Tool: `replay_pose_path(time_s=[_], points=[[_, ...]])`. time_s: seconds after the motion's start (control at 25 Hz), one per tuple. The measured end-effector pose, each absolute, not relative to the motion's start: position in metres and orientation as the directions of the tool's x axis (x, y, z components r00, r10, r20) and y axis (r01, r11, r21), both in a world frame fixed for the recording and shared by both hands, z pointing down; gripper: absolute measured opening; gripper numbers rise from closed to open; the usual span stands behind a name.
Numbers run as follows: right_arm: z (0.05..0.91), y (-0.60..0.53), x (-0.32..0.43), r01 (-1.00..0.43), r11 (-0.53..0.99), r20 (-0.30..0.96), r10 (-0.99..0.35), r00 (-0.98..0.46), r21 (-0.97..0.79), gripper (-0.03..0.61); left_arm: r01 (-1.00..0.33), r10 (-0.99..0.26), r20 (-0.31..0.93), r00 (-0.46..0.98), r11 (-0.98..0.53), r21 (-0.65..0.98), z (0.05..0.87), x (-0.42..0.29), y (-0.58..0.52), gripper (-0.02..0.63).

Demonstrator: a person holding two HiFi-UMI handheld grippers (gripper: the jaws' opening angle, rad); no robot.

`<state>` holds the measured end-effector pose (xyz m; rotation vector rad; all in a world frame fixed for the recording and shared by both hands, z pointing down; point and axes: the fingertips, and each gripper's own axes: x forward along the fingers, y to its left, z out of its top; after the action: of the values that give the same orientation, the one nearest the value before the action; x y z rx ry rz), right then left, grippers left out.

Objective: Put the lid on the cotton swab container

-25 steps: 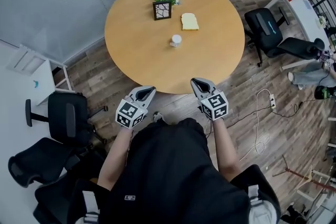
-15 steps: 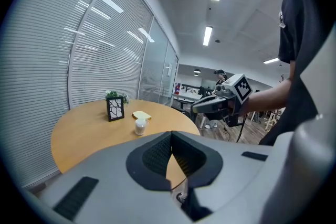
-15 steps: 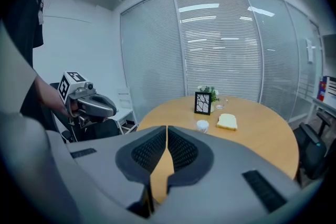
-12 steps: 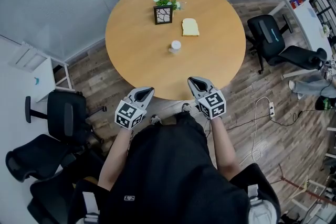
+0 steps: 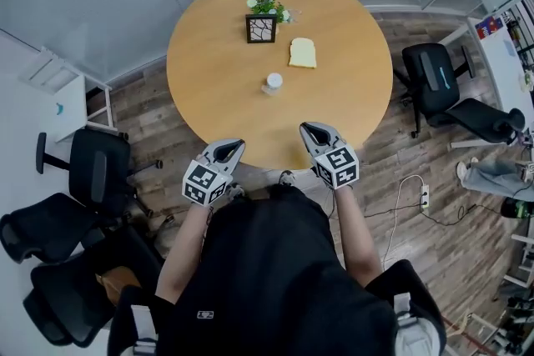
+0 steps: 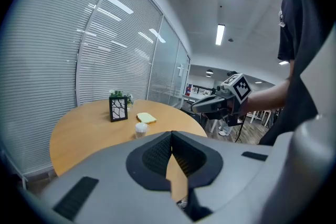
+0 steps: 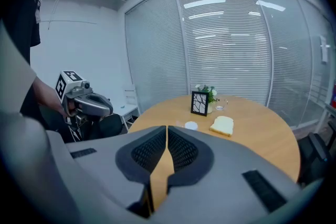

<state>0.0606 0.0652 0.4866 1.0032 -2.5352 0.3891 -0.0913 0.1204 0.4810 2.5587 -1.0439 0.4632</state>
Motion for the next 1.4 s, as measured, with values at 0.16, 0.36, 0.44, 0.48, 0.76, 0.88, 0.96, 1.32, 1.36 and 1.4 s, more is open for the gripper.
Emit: replay_pose_path(time_s=[0.16,0.36,0.44,0.48,0.76,0.88,0.96,1.32,1.36,1.4], points=[[0.490,0.053,0.076,-0.663,0.741,0.454,-0.556,-0.696,-0.109,0.008,-0.748,-0.632,0.431,0.644,-0.639,0.180,0.489,-0.078,0.111,0.008],[0.492,0.037,0.102,-0.630,0.769,0.461,-0.524,-0.717,-0.107,0.008,-0.791,-0.674,0.432,0.599,-0.582,0.188,0.494,-0.060,0.100,0.008],[0.493,0.031,0.111,-0.622,0.775,0.460,-0.514,-0.724,-0.112,0.008,-0.802,-0.683,0.440,0.583,-0.571,0.177,0.496,-0.052,0.098,0.008],[0.494,0.027,0.114,-0.616,0.779,0.460,-0.508,-0.728,-0.115,0.008,-0.806,-0.685,0.447,0.575,-0.568,0.166,0.497,-0.049,0.097,0.008],[0.504,0.018,0.115,-0.546,0.829,0.468,-0.435,-0.769,-0.126,0.008,-0.842,-0.712,0.475,0.518,-0.522,0.136,0.501,-0.037,0.101,0.008],[0.503,0.016,0.114,-0.523,0.842,0.461,-0.415,-0.785,-0.134,0.008,-0.854,-0.717,0.485,0.501,-0.501,0.141,0.504,-0.033,0.103,0.008],[0.503,0.014,0.113,-0.510,0.849,0.460,-0.403,-0.792,-0.135,0.008,-0.860,-0.724,0.482,0.493,-0.488,0.146,0.503,-0.031,0.101,0.008],[0.510,0.004,0.113,-0.528,0.835,0.459,-0.412,-0.787,-0.155,0.008,-0.844,-0.699,0.492,0.519,-0.511,0.164,0.509,-0.026,0.087,0.008],[0.511,0.003,0.113,-0.533,0.832,0.463,-0.414,-0.783,-0.157,0.008,-0.840,-0.695,0.491,0.525,-0.516,0.167,0.509,-0.026,0.084,0.008],[0.512,0.003,0.113,-0.537,0.828,0.467,-0.417,-0.780,-0.158,0.008,-0.836,-0.691,0.490,0.531,-0.521,0.171,0.510,-0.026,0.081,0.008]])
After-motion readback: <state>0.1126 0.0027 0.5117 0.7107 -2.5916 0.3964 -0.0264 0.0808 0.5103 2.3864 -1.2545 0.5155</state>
